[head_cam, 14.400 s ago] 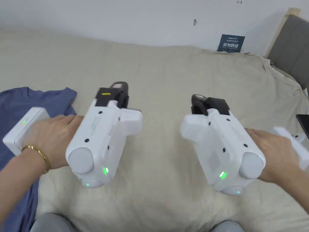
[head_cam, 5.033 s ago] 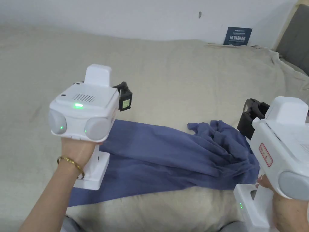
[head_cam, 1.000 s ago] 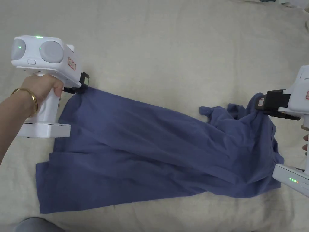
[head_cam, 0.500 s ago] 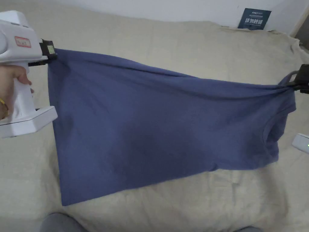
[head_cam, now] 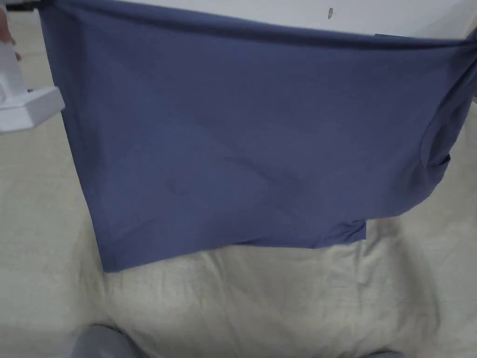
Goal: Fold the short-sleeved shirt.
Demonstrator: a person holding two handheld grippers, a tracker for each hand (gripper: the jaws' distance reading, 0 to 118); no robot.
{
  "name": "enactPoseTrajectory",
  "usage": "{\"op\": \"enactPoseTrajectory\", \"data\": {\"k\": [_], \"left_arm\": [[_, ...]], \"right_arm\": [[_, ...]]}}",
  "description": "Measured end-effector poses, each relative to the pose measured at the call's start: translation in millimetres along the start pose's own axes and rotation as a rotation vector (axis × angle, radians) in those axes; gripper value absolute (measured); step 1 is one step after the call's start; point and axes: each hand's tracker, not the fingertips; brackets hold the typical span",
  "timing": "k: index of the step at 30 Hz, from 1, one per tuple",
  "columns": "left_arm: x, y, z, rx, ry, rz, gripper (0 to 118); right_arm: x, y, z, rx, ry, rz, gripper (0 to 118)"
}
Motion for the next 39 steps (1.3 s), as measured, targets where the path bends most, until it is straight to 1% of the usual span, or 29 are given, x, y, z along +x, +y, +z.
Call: {"op": "enactPoseTrajectory", "data": {"k": [2, 4, 8, 11, 16, 17, 18, 19, 21, 24, 27, 30, 32, 34, 35, 38, 39], "left_arm": [[10, 24, -8, 0.033, 0.033, -0.025, 0], [21, 46, -20, 0.066, 0.069, -0.061, 0], [41, 86, -50, 0.108, 0.113, -0.079, 0], [46, 107, -73, 0.15, 0.119, -0.085, 0], [67, 135, -129, 0.205, 0.145, -0.076, 0], [71, 137, -138, 0.216, 0.15, -0.074, 0], [77, 139, -147, 0.228, 0.155, -0.083, 0], [82, 139, -157, 0.253, 0.161, -0.132, 0], [91, 140, -175, 0.273, 0.193, -0.193, 0], [100, 144, -198, 0.281, 0.18, -0.154, 0], [106, 140, -212, 0.325, 0.169, -0.097, 0], [111, 125, -225, 0.306, 0.167, -0.109, 0], [112, 107, -232, 0.291, 0.162, -0.125, 0], [113, 87, -238, 0.265, 0.166, -0.15, 0], [113, 75, -241, 0.24, 0.163, -0.153, 0], [112, 31, -246, 0.145, 0.143, -0.174, 0], [112, 15, -247, 0.111, 0.136, -0.19, 0]], "right_arm": [[-12, 28, -8, 0.015, -0.022, 0.048, 2], [-25, 54, -17, 0.03, -0.041, 0.075, 2], [-39, 100, -49, 0.051, -0.061, 0.05, 2], [-52, 131, -73, 0.09, -0.118, 0.077, 2], [-65, 181, -122, 0.18, -0.171, 0.1, 2], [-68, 185, -129, 0.196, -0.184, 0.112, 2], [-71, 192, -137, 0.213, -0.194, 0.141, 2], [-74, 198, -143, 0.234, -0.213, 0.162, 2], [-75, 209, -159, 0.257, -0.226, 0.153, 2], [-76, 217, -176, 0.299, -0.241, 0.121, 2], [-75, 214, -192, 0.314, -0.251, 0.132, 2], [-70, 199, -211, 0.296, -0.255, 0.132, 2], [-62, 181, -226, 0.244, -0.243, 0.105, 2], [-52, 158, -241, 0.186, -0.228, 0.06, 2], [-46, 143, -248, 0.149, -0.231, 0.058, 2], [-29, 88, -261, 0.055, -0.196, 0.026, 2], [-23, 69, -266, 0.011, -0.215, 0.025, 2]]}}
